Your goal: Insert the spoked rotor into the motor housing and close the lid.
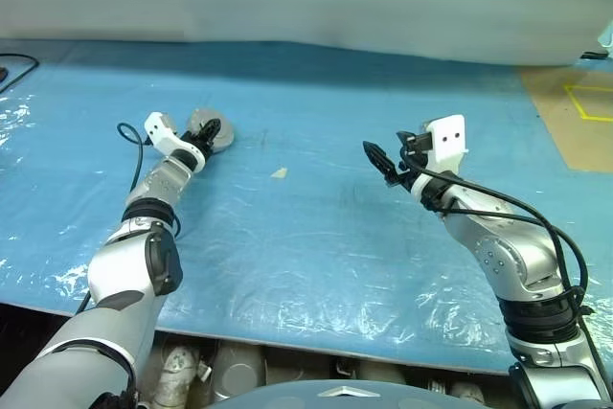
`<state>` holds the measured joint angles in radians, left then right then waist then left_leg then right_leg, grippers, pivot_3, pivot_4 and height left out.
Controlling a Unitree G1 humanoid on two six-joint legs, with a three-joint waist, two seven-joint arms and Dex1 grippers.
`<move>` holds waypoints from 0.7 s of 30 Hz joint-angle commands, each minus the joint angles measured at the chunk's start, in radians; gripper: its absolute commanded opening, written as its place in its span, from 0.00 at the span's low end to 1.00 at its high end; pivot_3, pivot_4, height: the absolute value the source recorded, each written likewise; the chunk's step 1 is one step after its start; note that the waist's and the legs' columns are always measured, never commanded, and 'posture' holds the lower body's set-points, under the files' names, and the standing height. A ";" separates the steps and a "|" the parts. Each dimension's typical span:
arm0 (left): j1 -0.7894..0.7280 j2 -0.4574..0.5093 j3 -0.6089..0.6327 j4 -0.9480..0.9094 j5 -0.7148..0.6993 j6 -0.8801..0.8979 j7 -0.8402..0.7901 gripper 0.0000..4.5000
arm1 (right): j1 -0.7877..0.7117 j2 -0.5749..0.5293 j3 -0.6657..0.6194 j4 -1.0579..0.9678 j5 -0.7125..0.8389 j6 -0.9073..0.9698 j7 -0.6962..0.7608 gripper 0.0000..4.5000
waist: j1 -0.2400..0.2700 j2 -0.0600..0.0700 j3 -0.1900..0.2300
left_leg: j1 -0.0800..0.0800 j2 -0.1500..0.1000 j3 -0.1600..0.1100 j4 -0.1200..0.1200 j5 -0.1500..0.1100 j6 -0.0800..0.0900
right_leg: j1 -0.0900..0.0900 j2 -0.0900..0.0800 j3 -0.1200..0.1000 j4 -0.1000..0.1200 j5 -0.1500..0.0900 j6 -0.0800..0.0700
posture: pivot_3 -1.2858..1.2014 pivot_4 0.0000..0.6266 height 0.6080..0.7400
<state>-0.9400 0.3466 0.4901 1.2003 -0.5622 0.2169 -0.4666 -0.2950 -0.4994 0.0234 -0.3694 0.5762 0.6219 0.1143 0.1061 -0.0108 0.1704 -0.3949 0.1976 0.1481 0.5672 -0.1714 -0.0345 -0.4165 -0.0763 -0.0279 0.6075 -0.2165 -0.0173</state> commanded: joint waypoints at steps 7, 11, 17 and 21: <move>0.030 0.092 0.006 0.067 0.088 -0.044 0.144 0.99 | -0.002 0.048 -0.022 -0.029 -0.067 0.008 0.043 0.86 | -0.015 0.002 -0.001 | 0.017 0.001 0.002 -0.003 0.000 0.000 | 0.013 0.000 0.003 0.000 -0.004 -0.006 | 0.52 0.24 1.00; 0.045 0.154 0.024 0.077 0.109 -0.099 0.226 0.99 | 0.001 0.059 -0.014 -0.022 -0.098 0.015 0.056 0.86 | -0.028 0.002 -0.001 | 0.019 0.002 0.001 -0.004 0.000 0.000 | 0.014 0.001 0.004 0.000 -0.003 -0.007 | 0.52 0.24 1.00; 0.070 0.250 0.041 0.080 0.135 -0.164 0.290 0.99 | 0.013 0.076 -0.025 -0.024 -0.124 0.017 0.078 0.86 | -0.027 0.002 -0.001 | 0.017 0.001 0.001 -0.005 0.000 0.000 | 0.012 0.001 0.004 -0.001 -0.003 -0.005 | 0.52 0.24 1.00; 0.029 0.291 0.032 0.047 0.133 -0.166 0.132 0.99 | 0.014 0.038 -0.026 -0.028 -0.170 -0.003 0.116 0.86 | -0.010 0.001 0.000 | 0.014 0.002 0.002 -0.005 0.000 0.000 | 0.011 0.000 0.003 -0.002 -0.004 -0.007 | 0.52 0.24 1.00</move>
<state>-0.8677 0.6092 0.5208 1.2883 -0.4279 0.0688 -0.2557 -0.2791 -0.4404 0.0139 -0.3678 0.4299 0.6422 0.2124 0.0957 -0.0095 0.1705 -0.3807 0.1999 0.1500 0.5625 -0.1715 -0.0345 -0.4056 -0.0764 -0.0251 0.6060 -0.2209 -0.0253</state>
